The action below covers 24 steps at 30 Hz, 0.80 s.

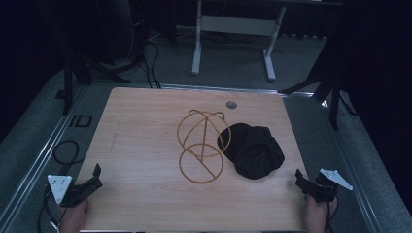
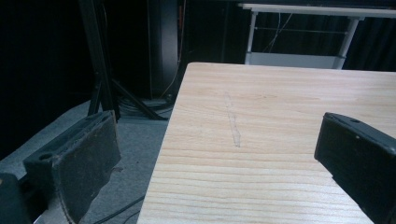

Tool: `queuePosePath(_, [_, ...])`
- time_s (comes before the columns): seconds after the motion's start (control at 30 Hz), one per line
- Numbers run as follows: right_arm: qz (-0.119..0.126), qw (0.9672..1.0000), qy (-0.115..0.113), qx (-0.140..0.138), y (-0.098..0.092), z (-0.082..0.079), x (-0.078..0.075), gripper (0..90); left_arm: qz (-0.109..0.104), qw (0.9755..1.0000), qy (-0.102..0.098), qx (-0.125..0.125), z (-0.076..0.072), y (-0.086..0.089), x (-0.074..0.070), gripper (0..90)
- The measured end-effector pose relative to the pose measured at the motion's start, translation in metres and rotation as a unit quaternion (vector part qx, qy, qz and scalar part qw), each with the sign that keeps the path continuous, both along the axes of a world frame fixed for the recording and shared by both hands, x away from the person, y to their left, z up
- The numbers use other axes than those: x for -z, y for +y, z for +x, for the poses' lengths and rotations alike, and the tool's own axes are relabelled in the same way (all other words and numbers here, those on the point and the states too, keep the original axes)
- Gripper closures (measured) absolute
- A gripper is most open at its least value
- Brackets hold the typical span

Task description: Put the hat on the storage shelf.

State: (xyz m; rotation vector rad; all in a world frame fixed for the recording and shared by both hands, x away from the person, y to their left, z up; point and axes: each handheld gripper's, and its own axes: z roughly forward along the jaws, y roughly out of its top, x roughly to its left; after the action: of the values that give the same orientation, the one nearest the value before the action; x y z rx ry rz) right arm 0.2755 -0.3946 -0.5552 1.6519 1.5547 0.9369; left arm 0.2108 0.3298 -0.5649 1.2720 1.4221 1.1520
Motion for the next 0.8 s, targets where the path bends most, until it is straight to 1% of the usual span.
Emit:
queuePosePath(0.1, [0.009,1.0,-0.003,0.003,-0.002,0.0,0.0,10.2,0.0,1.0,0.0,0.0,0.0,0.0,0.0,0.6])
queuePosePath(0.17, [0.01,0.9999,-0.006,0.006,-0.003,-0.001,0.0,10.2,-0.001,1.0,0.0,0.0,0.0,0.0,0.0,0.6])
queuePosePath(0.23, [0.005,0.9999,-0.007,0.005,-0.002,-0.001,0.0,10.2,-0.001,1.0,0.0,0.0,0.0,0.0,0.0,0.6])
queuePosePath(0.3, [-0.006,0.9999,-0.008,0.0,0.001,-0.001,0.0,10.2,-0.001,1.0,0.0,0.0,0.0,0.0,0.0,0.6])
queuePosePath(0.33, [-0.006,0.9999,-0.008,0.0,0.001,-0.001,0.0,10.2,-0.001,1.0,0.0,0.0,0.0,0.0,0.0,0.6])
queuePosePath(0.37, [-0.009,0.9999,-0.008,-0.009,0.002,0.0,0.0,10.2,-0.001,1.0,0.0,0.001,0.0,0.0,0.0,0.6])
queuePosePath(0.4, [-0.009,0.9999,-0.006,-0.012,0.002,0.001,0.0,10.2,-0.001,1.0,0.0,0.001,0.0,0.0,0.0,0.6])
queuePosePath(0.43, [-0.005,0.9998,-0.005,-0.019,0.002,0.002,-0.001,10.2,0.0,1.0,0.001,0.001,0.0,0.0,0.0,0.6])
queuePosePath(0.47, [0.01,0.9994,-0.007,-0.034,0.001,0.003,-0.003,10.2,0.0,1.0,0.002,0.001,0.0,0.0,0.0,0.6])
queuePosePath(0.5, [0.019,0.9988,-0.011,-0.044,0.001,0.003,-0.006,10.2,0.0,1.0,0.002,0.0,0.001,0.0,0.0,0.6])
queuePosePath(0.53, [0.019,0.9988,-0.011,-0.044,0.001,0.003,-0.006,10.2,0.0,1.0,0.002,0.0,0.001,0.0,0.0,0.6])
queuePosePath(0.57, [0.025,0.9975,-0.022,-0.062,0.002,0.004,-0.014,10.7,0.0,1.0,0.002,0.0,0.001,0.0,0.0,0.6])
queuePosePath(0.6, [0.032,0.996,-0.029,-0.078,0.002,0.005,-0.019,10.7,0.0,1.0,0.002,0.0,0.001,0.0,0.0,0.6])
queuePosePath(0.63, [0.032,0.9948,-0.033,-0.091,0.004,0.006,-0.024,10.6,0.0,1.0,0.002,0.0,0.001,0.0,0.0,0.6])
queuePosePath(0.67, [0.033,0.9933,-0.033,-0.106,0.006,0.007,-0.03,10.6,0.0,1.0,0.002,0.0,0.001,0.0,0.0,0.6])
queuePosePath(0.7, [0.039,0.9911,-0.033,-0.122,0.008,0.009,-0.035,10.6,0.0,1.0,0.002,0.0,0.001,0.0,0.0,0.6])
queuePosePath(0.73, [0.042,0.9895,-0.037,-0.133,0.01,0.01,-0.041,10.7,0.0,1.0,0.002,0.0,0.0,0.0,0.0,0.6])
queuePosePath(0.77, [0.043,0.9876,-0.033,-0.147,0.013,0.012,-0.046,10.6,0.0,1.0,0.002,0.0,0.0,0.0,0.0,0.6])
queuePosePath(0.8, [0.043,0.9843,-0.029,-0.169,0.016,0.015,-0.051,10.6,0.0,1.0,0.002,0.0,0.0,0.0,0.0,0.6])
